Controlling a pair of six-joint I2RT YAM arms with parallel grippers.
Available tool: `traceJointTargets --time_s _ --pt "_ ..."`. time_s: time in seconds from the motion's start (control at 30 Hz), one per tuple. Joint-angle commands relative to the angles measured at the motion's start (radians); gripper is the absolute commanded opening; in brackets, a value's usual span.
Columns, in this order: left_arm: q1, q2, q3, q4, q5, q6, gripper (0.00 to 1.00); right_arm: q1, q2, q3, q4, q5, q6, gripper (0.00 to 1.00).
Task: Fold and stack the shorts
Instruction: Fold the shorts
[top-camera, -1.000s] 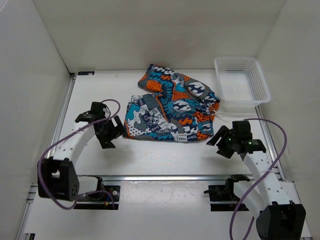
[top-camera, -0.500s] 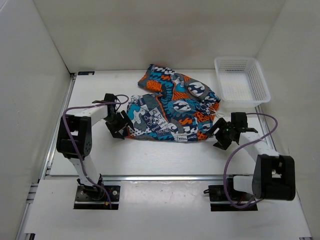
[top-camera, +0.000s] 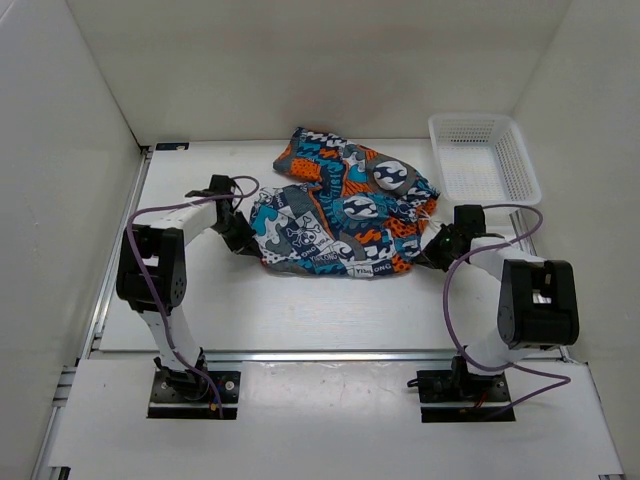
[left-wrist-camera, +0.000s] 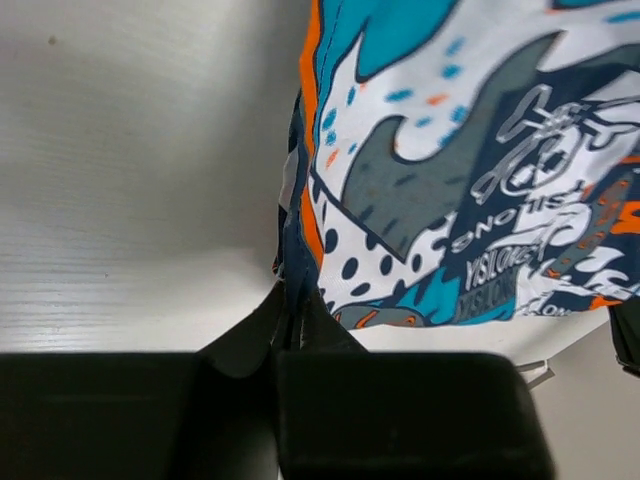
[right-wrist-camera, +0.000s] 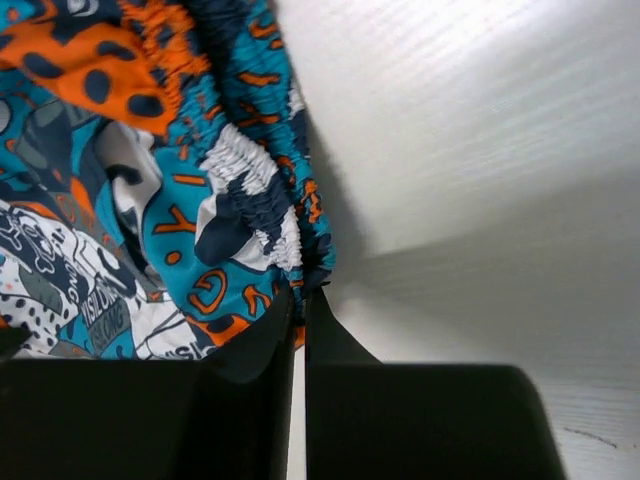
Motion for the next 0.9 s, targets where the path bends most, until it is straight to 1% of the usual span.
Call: traceJointTargets --time_s 0.0,0.07,0.13,0.17,0.2,0.23,0.27,0.3,0.33,0.37,0.4,0.43,0.5,0.53,0.6,0.63,0.67,0.73,0.87 --pt "-0.004 -0.080 0.075 -0.031 -0.001 0.011 0.10 0.011 -0.042 0.078 -0.032 0.023 -0.048 0.00" --pt "0.018 -0.125 0.144 -0.072 -0.019 0.031 0.10 0.011 -0.115 0.116 -0.078 0.034 -0.073 0.00" --pt "0.027 -0.167 0.214 -0.152 -0.033 0.057 0.10 0.011 -0.201 0.207 -0.156 0.060 -0.093 0.00" --pt "0.038 -0.184 0.297 -0.178 -0.050 0.071 0.10 0.011 -0.226 0.243 -0.182 0.060 -0.106 0.00" --pt "0.038 -0.201 0.340 -0.206 -0.050 0.071 0.10 0.011 -0.250 0.320 -0.211 0.060 -0.106 0.00" --pt "0.048 -0.239 0.385 -0.229 -0.064 0.071 0.10 0.011 -0.291 0.360 -0.256 0.060 -0.116 0.00" --pt "0.048 -0.261 0.469 -0.264 -0.074 0.085 0.10 0.011 -0.310 0.398 -0.276 0.051 -0.129 0.00" --pt "0.048 -0.281 0.510 -0.281 -0.075 0.085 0.10 0.011 -0.327 0.438 -0.296 0.051 -0.129 0.00" --pt "0.048 -0.322 0.552 -0.296 -0.075 0.094 0.10 0.011 -0.356 0.519 -0.334 0.036 -0.157 0.00" --pt "0.058 -0.347 0.619 -0.307 -0.075 0.094 0.10 0.011 -0.368 0.559 -0.351 0.023 -0.172 0.00" --pt "0.058 -0.373 0.647 -0.307 -0.075 0.094 0.10 0.011 -0.379 0.652 -0.373 0.005 -0.194 0.00" --pt "0.058 -0.401 0.672 -0.307 -0.087 0.094 0.10 0.011 -0.379 0.704 -0.435 -0.024 -0.232 0.00" --pt "0.067 -0.486 0.733 -0.307 -0.122 0.094 0.10 0.011 -0.398 0.793 -0.495 -0.049 -0.269 0.00" --pt "0.076 -0.541 0.768 -0.307 -0.137 0.085 0.10 0.011 -0.410 0.863 -0.541 -0.070 -0.293 0.00" --pt "0.085 -0.594 0.807 -0.307 -0.163 0.085 0.10 0.011 -0.454 0.920 -0.571 -0.092 -0.303 0.00" --pt "0.085 -0.618 0.825 -0.316 -0.164 0.085 0.10 0.011 -0.468 0.977 -0.600 -0.092 -0.316 0.00" --pt "0.085 -0.661 0.868 -0.316 -0.179 0.076 0.10 0.011 -0.483 1.000 -0.610 -0.113 -0.327 0.00" --pt "0.085 -0.698 0.916 -0.325 -0.203 0.076 0.10 0.011 -0.517 1.069 -0.637 -0.165 -0.336 0.00" --pt "0.085 -0.764 1.058 -0.382 -0.251 0.067 0.10 0.020 -0.586 1.115 -0.672 -0.213 -0.326 0.00"
